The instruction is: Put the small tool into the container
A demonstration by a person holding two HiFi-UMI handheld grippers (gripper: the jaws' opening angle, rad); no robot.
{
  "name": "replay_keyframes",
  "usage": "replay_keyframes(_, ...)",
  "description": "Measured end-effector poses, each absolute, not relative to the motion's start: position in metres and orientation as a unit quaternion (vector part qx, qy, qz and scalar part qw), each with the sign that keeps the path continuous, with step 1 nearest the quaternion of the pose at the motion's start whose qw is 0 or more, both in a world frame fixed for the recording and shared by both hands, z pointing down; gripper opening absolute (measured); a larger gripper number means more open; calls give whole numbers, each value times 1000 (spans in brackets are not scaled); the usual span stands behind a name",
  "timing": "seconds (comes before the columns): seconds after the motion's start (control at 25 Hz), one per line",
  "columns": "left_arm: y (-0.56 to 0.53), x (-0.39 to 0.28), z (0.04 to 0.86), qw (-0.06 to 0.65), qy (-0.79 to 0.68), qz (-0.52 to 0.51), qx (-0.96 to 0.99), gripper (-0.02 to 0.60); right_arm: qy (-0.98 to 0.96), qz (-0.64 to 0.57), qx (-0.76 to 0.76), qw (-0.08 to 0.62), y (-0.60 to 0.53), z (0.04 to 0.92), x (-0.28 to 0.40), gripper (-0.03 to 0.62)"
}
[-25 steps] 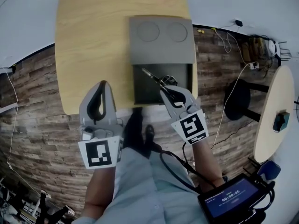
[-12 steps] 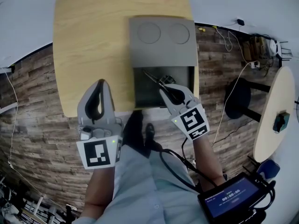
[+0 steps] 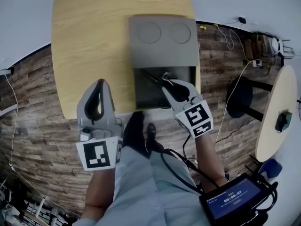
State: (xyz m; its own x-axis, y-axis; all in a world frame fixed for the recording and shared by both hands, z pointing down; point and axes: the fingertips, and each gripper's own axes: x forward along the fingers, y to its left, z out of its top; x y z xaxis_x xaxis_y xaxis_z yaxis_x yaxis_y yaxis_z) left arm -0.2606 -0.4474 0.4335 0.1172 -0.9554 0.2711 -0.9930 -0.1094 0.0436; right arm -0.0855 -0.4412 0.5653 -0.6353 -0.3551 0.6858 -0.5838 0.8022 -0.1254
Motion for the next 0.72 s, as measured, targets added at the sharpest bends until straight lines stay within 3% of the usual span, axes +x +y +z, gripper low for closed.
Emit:
replay_keyframes(0.24, -459, -251, 439, 123, -658, 82, 738, 9, -879, 171, 285, 343, -457, 575, -71, 156)
replay_keyframes(0.52, -456, -250, 428, 114, -653, 74, 745, 9, -877, 155, 309, 334, -460, 559, -70, 158)
replay_keyframes(0.72, -451, -239, 402, 90, -644, 60, 757, 9, -884, 152, 338, 287, -461, 517, -67, 156)
